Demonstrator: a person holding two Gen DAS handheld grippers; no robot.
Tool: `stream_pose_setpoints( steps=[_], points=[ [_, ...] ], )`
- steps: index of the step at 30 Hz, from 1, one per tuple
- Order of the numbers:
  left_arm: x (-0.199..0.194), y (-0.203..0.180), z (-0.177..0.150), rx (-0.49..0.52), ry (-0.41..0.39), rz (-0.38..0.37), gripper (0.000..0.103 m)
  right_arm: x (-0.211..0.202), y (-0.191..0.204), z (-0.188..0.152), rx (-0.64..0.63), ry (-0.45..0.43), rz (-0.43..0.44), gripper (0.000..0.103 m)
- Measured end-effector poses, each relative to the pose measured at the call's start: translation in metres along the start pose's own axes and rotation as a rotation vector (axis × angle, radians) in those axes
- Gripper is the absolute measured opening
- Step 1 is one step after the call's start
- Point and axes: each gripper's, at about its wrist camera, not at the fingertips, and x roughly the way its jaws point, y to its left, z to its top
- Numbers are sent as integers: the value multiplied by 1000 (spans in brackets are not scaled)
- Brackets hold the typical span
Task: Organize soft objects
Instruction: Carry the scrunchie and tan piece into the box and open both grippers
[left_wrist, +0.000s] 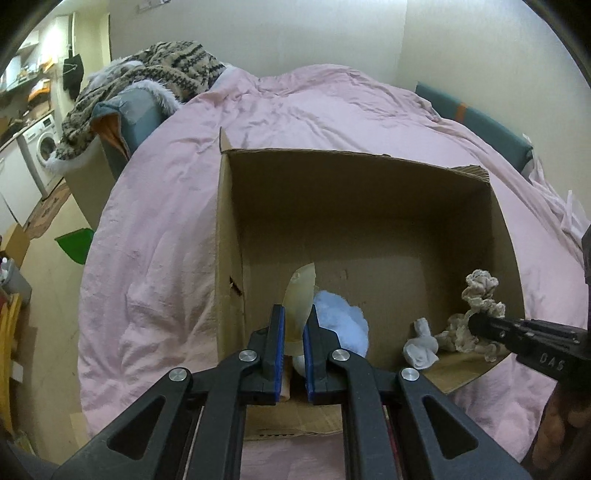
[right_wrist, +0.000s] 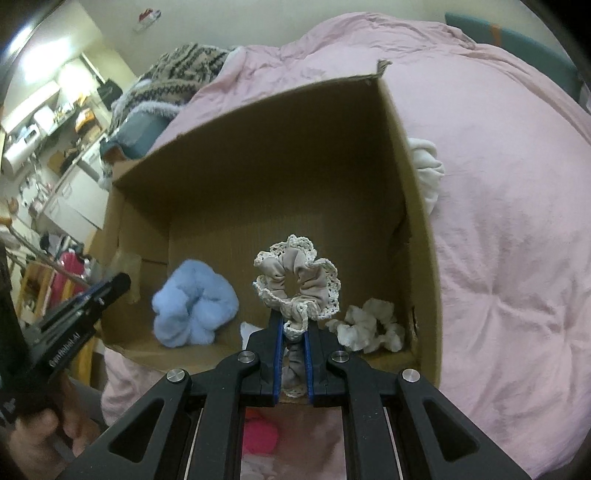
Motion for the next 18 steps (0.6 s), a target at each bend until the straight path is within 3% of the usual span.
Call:
stream_pose_setpoints(
  steps=[18],
  points=[
    [-3,-3,-3,3,9,-7,14,8,-3,0,21,19,5,12]
  ],
)
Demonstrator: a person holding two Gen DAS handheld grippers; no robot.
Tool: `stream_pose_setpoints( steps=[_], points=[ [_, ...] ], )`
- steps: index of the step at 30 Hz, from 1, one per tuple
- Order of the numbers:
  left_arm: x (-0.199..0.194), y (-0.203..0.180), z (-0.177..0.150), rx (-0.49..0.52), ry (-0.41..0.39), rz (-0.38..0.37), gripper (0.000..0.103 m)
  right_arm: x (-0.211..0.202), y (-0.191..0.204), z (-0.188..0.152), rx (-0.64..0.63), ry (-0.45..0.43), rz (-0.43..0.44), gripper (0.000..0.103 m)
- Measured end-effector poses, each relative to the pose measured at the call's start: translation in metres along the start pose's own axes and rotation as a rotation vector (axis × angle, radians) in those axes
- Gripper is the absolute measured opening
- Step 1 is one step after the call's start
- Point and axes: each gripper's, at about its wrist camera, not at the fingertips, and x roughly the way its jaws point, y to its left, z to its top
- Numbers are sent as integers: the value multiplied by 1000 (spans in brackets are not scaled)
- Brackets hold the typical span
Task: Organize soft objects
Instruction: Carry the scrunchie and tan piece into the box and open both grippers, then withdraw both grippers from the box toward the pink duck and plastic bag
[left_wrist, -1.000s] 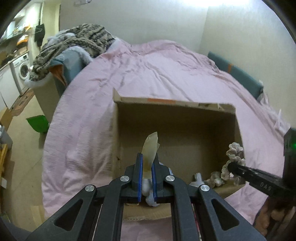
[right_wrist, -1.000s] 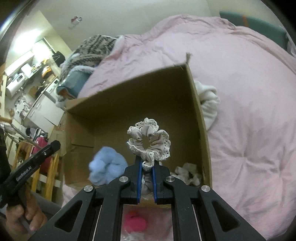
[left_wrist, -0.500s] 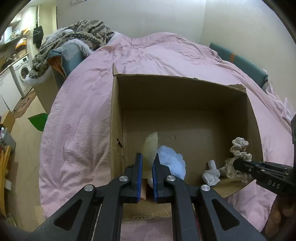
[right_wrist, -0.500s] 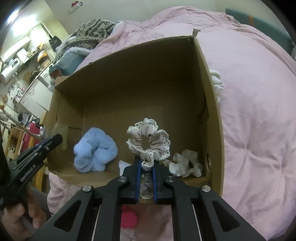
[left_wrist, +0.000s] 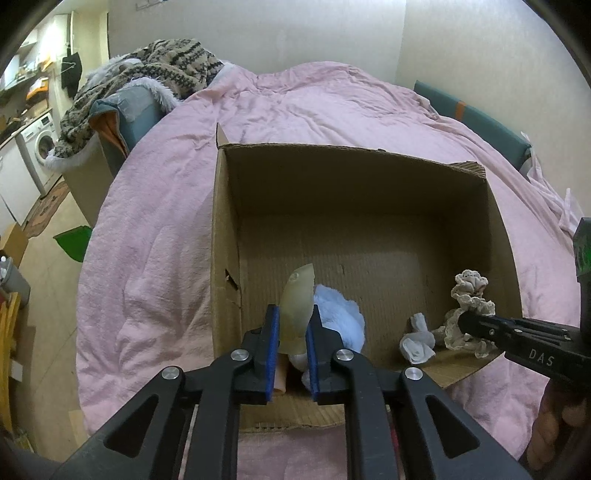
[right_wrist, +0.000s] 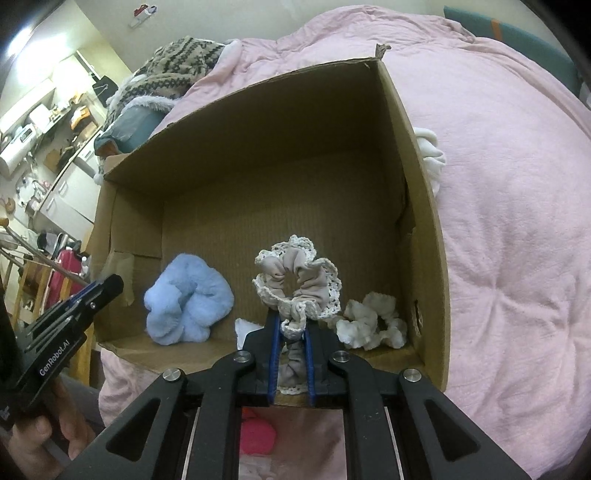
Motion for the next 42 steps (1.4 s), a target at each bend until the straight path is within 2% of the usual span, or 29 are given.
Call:
stream_pose_setpoints(
  steps=[4,7,9,10,11,12,13,14,15,18,33,36,42],
  points=[
    [-1,-1,-1,-7,2,-11,17,-1,-1,1,5,-5,6,16],
    [-3,-2,-1,-2,-4,-10,18,-4,-3,0,12,-12,16,23],
    [-5,-3,-1,0,-9,-8,22,-6,-3,0,16,-22,26,29],
    [-7,-3,0,0,-12,-6,30,-8,-3,0,17,-29,28,32],
    [-8,-3,0,-4,-18,-5,44,-9,-4,1,20,-36,33,44],
    [-10,-3,0,-10,-25,-4,54,-12,-4,1,29,-47,41,68],
    [-13,-2,0,-18,-39,-11,69,-14,-5,2,40,-67,45,76],
    [-15,-2,1,-21,-47,-30,73,-19,-6,2,51,-99,51,80],
    [-16,-4,1,-16,-51,-48,73,-23,-6,2,53,-124,54,80],
    [-16,-8,2,8,-47,-26,73,-28,-5,5,44,-144,62,80],
    [-35,-3,3,-1,-72,-25,73,-33,-4,4,45,-127,48,80],
    [-43,-2,3,8,-73,-26,73,-47,-3,2,41,-171,41,80],
    [-57,3,-3,-13,-82,-14,73,-70,-7,-5,53,-207,43,80]
  ],
)
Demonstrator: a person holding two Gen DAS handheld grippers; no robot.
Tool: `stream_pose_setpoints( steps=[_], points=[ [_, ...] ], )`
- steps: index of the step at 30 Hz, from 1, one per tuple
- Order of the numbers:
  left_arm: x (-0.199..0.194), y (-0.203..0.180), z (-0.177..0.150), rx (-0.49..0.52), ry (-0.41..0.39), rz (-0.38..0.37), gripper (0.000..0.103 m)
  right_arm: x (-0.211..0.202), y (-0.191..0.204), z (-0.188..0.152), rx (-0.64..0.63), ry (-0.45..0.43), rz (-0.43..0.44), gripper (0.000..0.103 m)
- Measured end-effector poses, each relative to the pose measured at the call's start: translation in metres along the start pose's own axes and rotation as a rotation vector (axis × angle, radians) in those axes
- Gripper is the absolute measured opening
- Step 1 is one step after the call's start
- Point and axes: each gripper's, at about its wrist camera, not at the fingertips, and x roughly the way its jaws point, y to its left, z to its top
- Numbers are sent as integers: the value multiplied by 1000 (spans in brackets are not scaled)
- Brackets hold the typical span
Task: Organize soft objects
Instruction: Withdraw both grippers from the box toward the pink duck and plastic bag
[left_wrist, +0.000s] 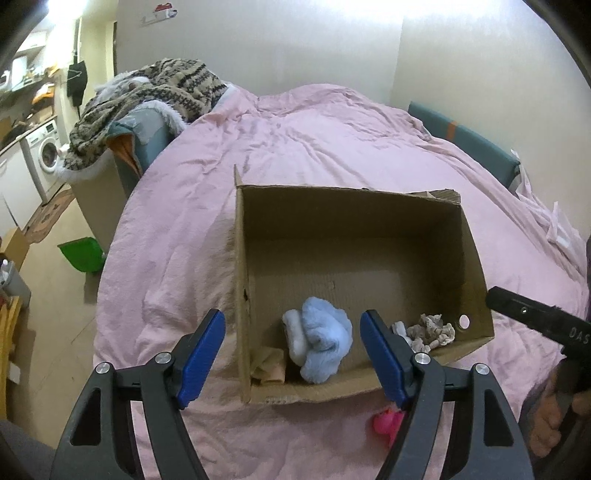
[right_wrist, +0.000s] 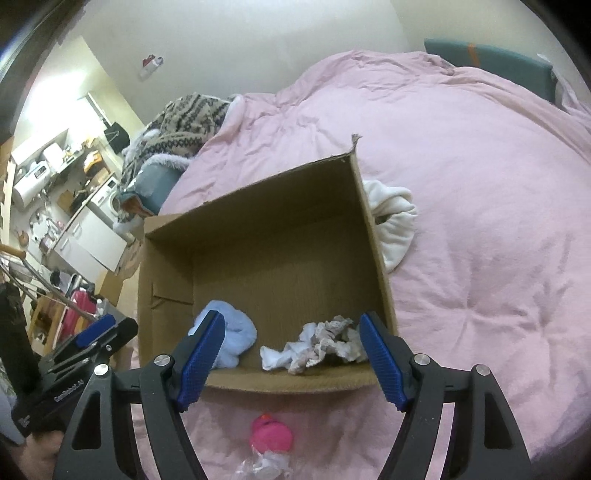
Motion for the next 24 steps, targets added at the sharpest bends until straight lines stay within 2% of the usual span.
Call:
stream_pose_setpoints(
  steps=[7,13,19,24],
  points=[
    [-16,8,-9,-27,4,15,73,-16,-8,-12,35,20,10,80],
    [-31,10,-21,-40,29,9,73,-28,-2,-21,18,18,18,80],
    [-49,13,-34,-69,41,26,73,-30,1,-38,17,77,22,80],
    [-56,22,-46,-109,60,37,73,-32,-5,-49,79,122,59,80]
  ],
)
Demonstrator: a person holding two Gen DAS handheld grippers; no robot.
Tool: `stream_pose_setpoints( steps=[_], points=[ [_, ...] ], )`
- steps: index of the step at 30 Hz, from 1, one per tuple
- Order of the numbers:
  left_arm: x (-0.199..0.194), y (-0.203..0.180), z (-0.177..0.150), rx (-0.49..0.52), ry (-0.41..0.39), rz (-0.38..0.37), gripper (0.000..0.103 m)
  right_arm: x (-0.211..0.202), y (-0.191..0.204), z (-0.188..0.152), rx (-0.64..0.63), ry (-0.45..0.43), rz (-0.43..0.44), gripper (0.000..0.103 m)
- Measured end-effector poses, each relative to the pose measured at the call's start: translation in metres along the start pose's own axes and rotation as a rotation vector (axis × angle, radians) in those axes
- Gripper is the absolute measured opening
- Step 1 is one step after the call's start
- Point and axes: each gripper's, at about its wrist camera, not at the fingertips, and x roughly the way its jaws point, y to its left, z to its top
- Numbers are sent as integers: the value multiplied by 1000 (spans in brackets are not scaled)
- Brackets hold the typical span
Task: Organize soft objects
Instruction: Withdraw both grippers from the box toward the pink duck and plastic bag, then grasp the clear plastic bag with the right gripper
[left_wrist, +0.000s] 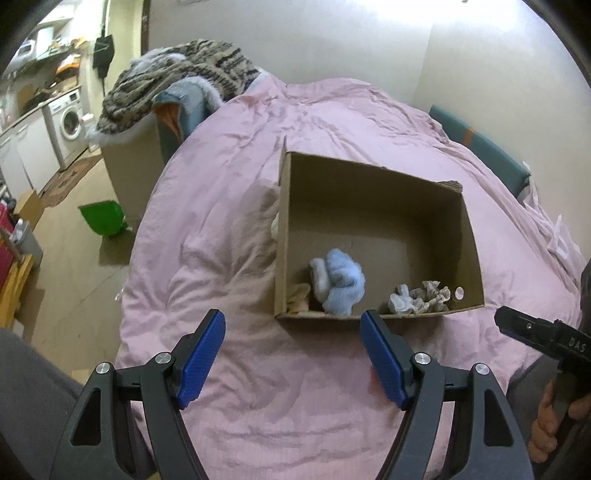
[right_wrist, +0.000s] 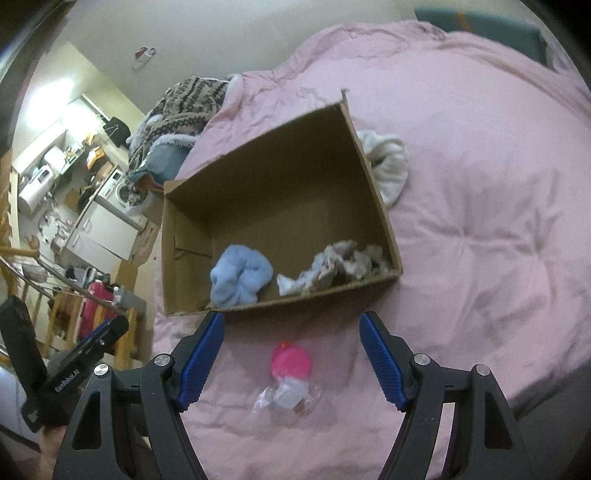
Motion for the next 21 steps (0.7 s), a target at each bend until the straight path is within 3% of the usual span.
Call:
stream_pose_setpoints(
  steps=[5,12,19,20,21],
  points=[
    [9,6,-4,-29,28,28,73,22,-9,-6,60,128,60,80],
    [27,7,-6,-63,82,25,73,89,0,-36,29,434,30,80],
    [35,1,-8,-43,104,19,73,121,23,-55,-153,524,-70,79],
    [36,0,-8,-41,107,18,73,123,24,-57,-167,529,-85,74],
    [36,1,-8,-40,109,16,73,123,25,-58,-179,533,-96,62]
  ],
)
